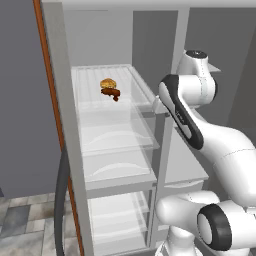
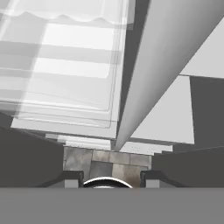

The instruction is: There's a chicken drumstick in the fridge that needs to be moved to the freezer for freezing. Pick up the chicken drumstick from the fridge, place it on any shelf in the freezer, and close the fridge and freezer doors when done.

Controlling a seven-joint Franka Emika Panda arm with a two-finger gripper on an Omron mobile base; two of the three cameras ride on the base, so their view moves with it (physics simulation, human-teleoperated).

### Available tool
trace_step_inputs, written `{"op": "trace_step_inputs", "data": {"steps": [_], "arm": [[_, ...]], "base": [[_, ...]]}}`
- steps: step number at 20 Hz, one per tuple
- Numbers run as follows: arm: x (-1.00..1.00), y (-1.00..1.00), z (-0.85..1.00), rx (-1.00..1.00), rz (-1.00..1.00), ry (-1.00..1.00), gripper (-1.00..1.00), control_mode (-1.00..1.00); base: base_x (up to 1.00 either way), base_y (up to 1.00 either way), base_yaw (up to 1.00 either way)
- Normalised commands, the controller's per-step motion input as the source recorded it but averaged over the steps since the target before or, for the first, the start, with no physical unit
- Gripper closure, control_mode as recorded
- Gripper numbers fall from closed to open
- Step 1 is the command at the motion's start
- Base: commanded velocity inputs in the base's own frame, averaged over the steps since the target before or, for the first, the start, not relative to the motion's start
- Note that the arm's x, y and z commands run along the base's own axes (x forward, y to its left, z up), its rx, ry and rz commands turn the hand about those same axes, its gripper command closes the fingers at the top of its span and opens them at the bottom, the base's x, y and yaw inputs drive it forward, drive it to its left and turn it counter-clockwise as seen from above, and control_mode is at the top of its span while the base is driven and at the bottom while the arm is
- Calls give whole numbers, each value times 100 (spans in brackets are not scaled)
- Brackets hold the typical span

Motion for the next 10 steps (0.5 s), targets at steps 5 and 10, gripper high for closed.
{"op": "trace_step_inputs", "data": {"steps": [5, 10], "arm": [[-24, 7, -7, 2, 0, 0, -100, -100], [-21, 12, -14, 8, 0, 4, -100, -100]], "base": [[0, 0, 0], [0, 0, 0]]}}
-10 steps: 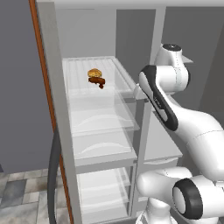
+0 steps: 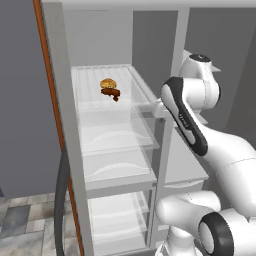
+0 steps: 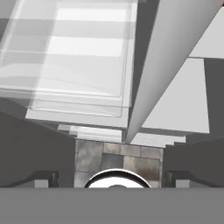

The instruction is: There's a chicken drumstick in the fridge that needs to be moved to the freezer for freezing. Pick up the chicken drumstick from the fridge, place it on any shelf in the freezer, and close the fridge and freezer doors when done.

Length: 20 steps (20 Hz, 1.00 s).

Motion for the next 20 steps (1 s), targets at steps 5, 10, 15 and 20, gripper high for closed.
{"op": "trace_step_inputs", "data": {"steps": [5, 10, 15, 20], "arm": [[-26, 39, 3, 0, 0, -7, -100, -100], [-3, 53, 30, 0, 0, -14, -100, -100], [0, 47, 20, 5, 0, -11, -100, -100], [5, 45, 21, 15, 0, -17, -100, -100]], "base": [[0, 0, 0], [0, 0, 0], [0, 0, 0], [0, 0, 0]]}}
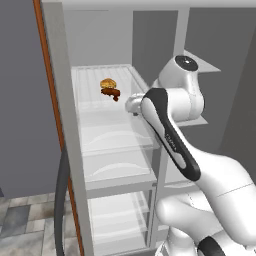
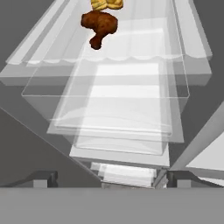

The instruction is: There's a chicken drumstick in the fridge that needs to be moved to the freezer for freezing. Pick up the chicken drumstick from the fridge, place it on any shelf in the freezer, and close the fridge and freezer doors when done.

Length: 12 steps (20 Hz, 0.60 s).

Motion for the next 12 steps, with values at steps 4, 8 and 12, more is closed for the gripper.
{"op": "trace_step_inputs", "data": {"steps": [4, 8, 12], "arm": [[21, 61, 24, 4, -2, -6, -100, -100], [28, 34, 14, -1, 0, 0, -100, -100], [47, 6, 0, -3, 0, -1, -100, -100]], "base": [[0, 0, 0], [0, 0, 0], [0, 0, 0]]}}
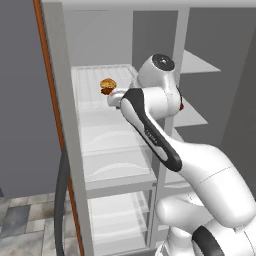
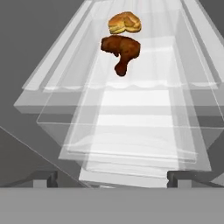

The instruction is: There's a chicken drumstick in the fridge that needs to be moved to the freezer for freezing. Pick up the chicken drumstick from the fridge, place it on any shelf in the freezer, and close the fridge and freezer doors when done.

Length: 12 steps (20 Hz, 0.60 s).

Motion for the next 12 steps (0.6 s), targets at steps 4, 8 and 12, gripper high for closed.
{"op": "trace_step_inputs", "data": {"steps": [4, 8, 12], "arm": [[46, 0, -1, -2, 0, -5, -100, -100], [58, 19, -10, -8, 0, 0, -100, -100], [55, 9, -22, -4, 0, 0, -100, -100]], "base": [[0, 0, 0], [0, 0, 0], [0, 0, 0]]}}
